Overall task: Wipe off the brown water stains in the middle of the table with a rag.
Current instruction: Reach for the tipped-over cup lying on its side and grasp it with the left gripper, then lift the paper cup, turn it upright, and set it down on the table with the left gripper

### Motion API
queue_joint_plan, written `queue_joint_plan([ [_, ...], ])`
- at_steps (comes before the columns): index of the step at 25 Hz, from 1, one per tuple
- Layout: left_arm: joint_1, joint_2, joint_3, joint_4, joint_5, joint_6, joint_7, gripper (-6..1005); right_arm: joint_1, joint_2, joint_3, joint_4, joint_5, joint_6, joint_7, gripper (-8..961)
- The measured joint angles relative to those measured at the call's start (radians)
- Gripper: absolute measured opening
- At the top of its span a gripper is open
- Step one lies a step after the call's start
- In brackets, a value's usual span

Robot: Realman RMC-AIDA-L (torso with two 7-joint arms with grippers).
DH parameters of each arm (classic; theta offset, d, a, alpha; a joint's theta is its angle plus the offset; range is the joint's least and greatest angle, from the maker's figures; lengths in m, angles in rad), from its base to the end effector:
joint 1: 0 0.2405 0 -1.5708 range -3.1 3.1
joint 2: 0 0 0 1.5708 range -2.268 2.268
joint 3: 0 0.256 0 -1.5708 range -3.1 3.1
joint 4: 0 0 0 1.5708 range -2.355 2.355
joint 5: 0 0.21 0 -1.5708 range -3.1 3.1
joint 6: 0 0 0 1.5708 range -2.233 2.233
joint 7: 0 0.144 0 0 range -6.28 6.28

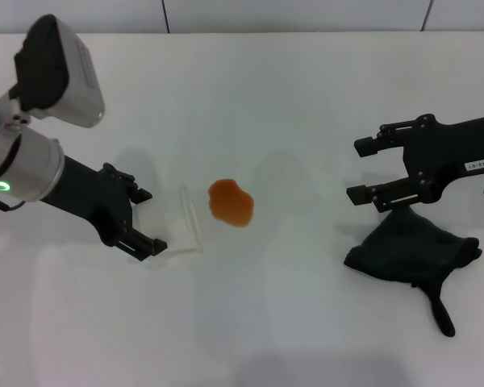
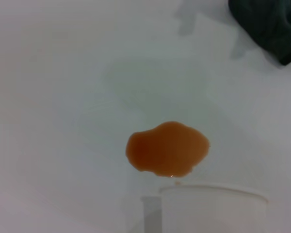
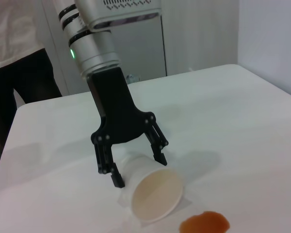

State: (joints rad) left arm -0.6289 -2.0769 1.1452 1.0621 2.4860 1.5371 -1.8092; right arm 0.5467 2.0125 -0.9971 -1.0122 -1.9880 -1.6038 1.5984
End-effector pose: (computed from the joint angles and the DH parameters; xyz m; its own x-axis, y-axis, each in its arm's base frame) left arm -0.2235 0.3562 -0.0048 0.9338 0.2721 -0.2323 0.2361 -0.9565 -0.1713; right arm 0.2083 0.3511 0.0338 0.9470 -0.1806 -0.2657 -0.2259 -0.9624 -0.1509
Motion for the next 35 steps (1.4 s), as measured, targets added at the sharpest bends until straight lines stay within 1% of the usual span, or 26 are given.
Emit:
queue_joint_plan([
  [12,0.007,-0.003,0.084,-0.020,-0.023,-0.074,0.008,874,0.001,0.002,-0.001,0.001,0.001,0.008,0.002,781],
  [16,0.009,-0.004,0.096,-0.034,-0.027,-0.096,0.009,874,0.001,0.002,-0.002,0.002,0.002,0.009,0.003,781],
  [29,0.008,-0.005,0.122,-0.041,-0.039,-0.127,0.010,763,0.001,0.002,-0.002,0.006,0.002,0.021,0.005,780],
  [32,0.014,-0.005,0.120,-0.018,-0.062,-0.129,0.010,728,0.000,0.001,-0.002,0.006,0.002,0.021,0.005,780],
  [35,0.050,-0.003,0.109,0.047,-0.098,-0.141,0.014,690,0.000,0.000,-0.002,0.006,0.002,0.019,0.006,780],
])
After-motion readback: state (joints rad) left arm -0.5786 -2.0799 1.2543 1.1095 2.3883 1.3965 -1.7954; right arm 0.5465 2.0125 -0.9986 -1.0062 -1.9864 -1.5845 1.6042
